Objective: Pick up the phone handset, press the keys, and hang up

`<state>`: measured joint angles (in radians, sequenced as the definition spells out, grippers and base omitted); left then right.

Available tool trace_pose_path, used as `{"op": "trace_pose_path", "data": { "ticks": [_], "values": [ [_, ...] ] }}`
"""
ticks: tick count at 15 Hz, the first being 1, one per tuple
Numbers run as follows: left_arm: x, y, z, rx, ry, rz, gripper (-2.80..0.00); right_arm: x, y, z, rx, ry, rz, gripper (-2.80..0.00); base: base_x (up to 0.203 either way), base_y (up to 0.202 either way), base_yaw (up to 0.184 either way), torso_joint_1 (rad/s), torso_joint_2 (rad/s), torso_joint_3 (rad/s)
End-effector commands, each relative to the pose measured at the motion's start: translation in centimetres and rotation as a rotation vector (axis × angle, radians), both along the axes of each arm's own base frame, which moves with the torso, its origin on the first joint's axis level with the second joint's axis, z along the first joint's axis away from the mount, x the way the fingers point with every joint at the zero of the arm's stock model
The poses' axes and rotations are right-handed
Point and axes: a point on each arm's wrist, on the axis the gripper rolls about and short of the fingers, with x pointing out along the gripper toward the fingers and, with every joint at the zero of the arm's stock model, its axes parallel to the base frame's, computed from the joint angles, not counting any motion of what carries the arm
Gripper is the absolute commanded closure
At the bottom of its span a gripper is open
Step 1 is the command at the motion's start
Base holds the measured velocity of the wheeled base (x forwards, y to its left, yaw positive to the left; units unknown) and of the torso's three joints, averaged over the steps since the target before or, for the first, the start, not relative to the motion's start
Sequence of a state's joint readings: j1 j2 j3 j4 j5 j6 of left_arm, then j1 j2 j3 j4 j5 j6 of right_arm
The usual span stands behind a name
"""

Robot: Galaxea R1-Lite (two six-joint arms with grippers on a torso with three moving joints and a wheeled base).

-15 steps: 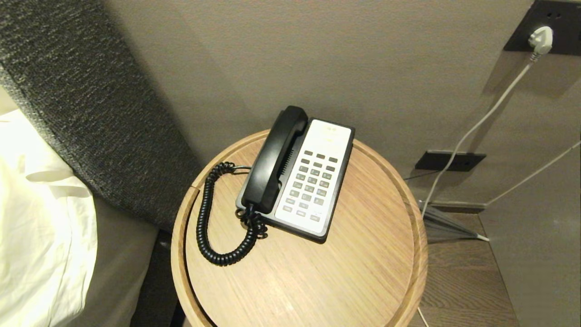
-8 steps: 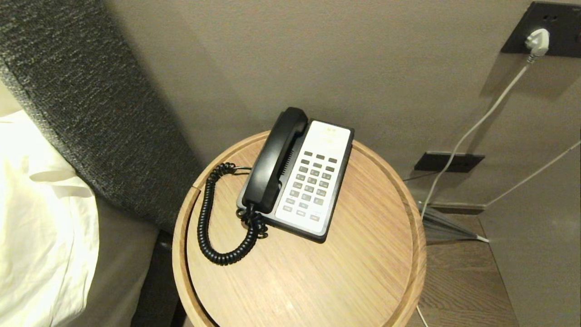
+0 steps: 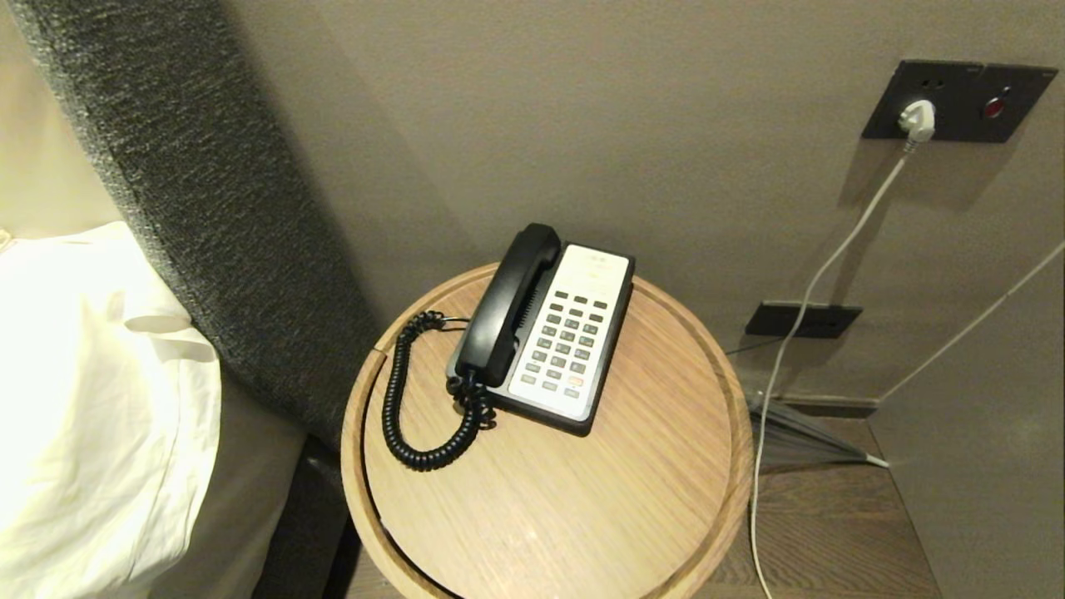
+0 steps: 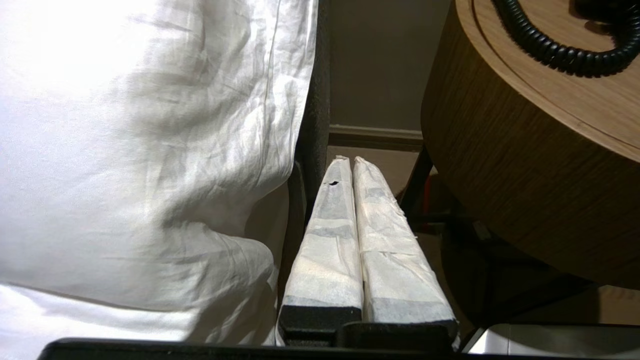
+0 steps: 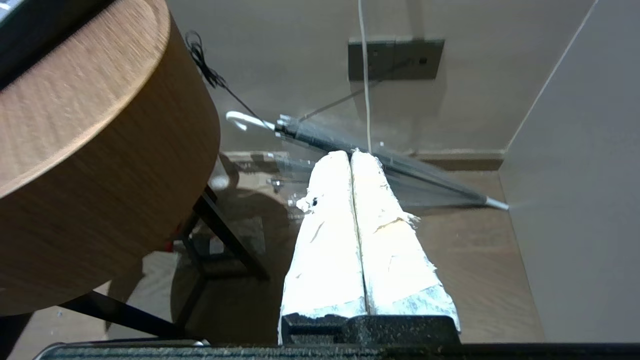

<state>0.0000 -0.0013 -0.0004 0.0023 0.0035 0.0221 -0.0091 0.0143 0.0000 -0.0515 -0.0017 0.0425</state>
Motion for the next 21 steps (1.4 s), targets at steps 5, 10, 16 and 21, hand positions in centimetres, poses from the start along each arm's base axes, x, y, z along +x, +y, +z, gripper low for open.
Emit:
{"op": "trace_pose_path", "data": {
  "ticks": [5,10,16,21],
  "values": [
    [0.02,0.0,-0.02,-0.002,0.002,0.001,0.0,0.15,0.0,-0.46,0.001,0.019,0.0,0.0,0.0,0.0,0.0,0.003,0.0,0.204],
    [0.02,0.0,-0.01,-0.002,0.001,0.0,0.0,0.15,0.0,-0.46,0.001,0.019,0.0,0.0,0.0,0.0,0.0,0.001,0.0,0.199],
    [0.02,0.0,-0.04,-0.005,0.002,0.0,0.0,0.15,0.0,-0.46,0.001,0.019,0.0,0.0,0.0,0.0,0.0,0.003,0.0,0.202],
    [0.01,0.0,-0.01,-0.025,0.001,0.002,0.0,0.15,0.0,-0.46,0.001,0.019,0.0,0.0,0.0,0.0,0.0,0.002,0.0,0.205]
  ]
}}
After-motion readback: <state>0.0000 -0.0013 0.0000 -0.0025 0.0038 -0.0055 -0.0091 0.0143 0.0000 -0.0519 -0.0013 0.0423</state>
